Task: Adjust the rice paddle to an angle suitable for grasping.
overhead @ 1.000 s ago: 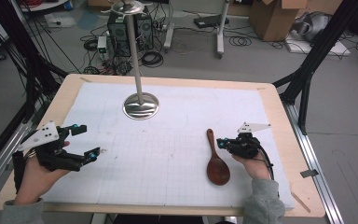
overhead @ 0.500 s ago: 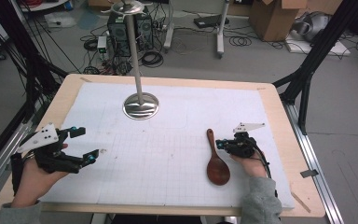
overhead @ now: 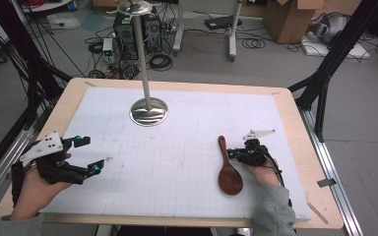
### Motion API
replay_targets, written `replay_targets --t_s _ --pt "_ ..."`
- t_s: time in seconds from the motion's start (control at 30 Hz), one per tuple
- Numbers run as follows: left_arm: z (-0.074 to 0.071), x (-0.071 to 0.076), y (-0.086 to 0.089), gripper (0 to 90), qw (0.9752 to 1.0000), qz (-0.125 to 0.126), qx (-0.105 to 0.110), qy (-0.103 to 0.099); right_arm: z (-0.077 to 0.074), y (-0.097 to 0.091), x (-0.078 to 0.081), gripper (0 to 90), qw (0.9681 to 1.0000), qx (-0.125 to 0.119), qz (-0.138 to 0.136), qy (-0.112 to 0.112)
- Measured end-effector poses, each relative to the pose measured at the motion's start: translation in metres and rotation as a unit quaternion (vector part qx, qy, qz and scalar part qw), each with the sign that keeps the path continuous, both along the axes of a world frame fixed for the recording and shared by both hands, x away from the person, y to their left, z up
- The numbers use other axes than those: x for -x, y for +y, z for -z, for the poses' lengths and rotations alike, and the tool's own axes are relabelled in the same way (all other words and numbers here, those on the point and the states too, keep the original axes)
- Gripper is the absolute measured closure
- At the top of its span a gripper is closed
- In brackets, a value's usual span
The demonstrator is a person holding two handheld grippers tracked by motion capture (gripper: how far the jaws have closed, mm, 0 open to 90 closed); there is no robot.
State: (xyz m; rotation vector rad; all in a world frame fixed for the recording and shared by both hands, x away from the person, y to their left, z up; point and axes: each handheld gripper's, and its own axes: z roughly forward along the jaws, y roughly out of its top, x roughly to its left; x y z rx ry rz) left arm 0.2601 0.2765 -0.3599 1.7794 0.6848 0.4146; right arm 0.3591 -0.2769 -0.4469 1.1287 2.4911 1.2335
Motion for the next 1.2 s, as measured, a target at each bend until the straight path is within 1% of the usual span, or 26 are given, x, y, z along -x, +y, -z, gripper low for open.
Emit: replay_targets --t_s 0.07,0.17,0.27,0.4,0.47,0.6,0.9,1.0,1.03,1.07,1.2 --pt "0.001 0.0 0.0 5.1 1.0 0.002 -0.003 0.001 0.0 0.0 0.0 89.2 1.0 -0.001 -0.001 0.001" --pt "0.001 0.001 0.0 5.1 1.0 0.001 -0.001 0.002 0.001 0.001 -0.001 89.3 1.0 -0.003 -0.002 -0.003" --pt "0.001 0.001 0.001 5.1 1.0 0.0 -0.002 0.002 0.001 0.001 -0.001 89.3 1.0 -0.006 0.0 0.001" --pt "0.001 0.002 0.003 5.1 1.0 -0.004 -0.002 0.0 0.002 0.002 -0.003 89.3 0.9999 -0.007 -0.004 -0.006" --pt "0.001 0.003 0.003 5.1 1.0 -0.004 -0.001 0.0 0.002 0.003 -0.002 89.3 0.9999 -0.009 -0.004 -0.004" --pt "0.001 0.003 0.004 5.1 1.0 -0.004 -0.001 0.001 0.002 0.004 -0.003 89.3 0.9999 -0.009 -0.008 -0.008" --pt "0.003 0.003 0.005 5.1 1.0 -0.006 -0.001 0.003 0.003 0.007 -0.004 89.4 0.9999 -0.013 -0.01 -0.005" --pt "0.003 0.003 0.005 5.1 1.0 -0.005 -0.002 0.004 0.003 0.009 -0.004 89.5 0.9998 -0.012 -0.013 -0.004" --pt "0.004 0.003 0.005 5.1 1.0 -0.006 -0.003 0.005 0.002 0.012 -0.004 89.5 0.9998 -0.008 -0.016 -0.007" --pt "0.004 0.003 0.005 5.1 1.0 -0.006 -0.003 0.005 0.002 0.013 -0.004 89.5 0.9998 -0.008 -0.017 -0.004" --pt "0.004 0.003 0.006 5.1 1.0 -0.008 -0.003 0.005 0.0 0.018 -0.005 89.5 0.9997 0.0 -0.025 -0.004"
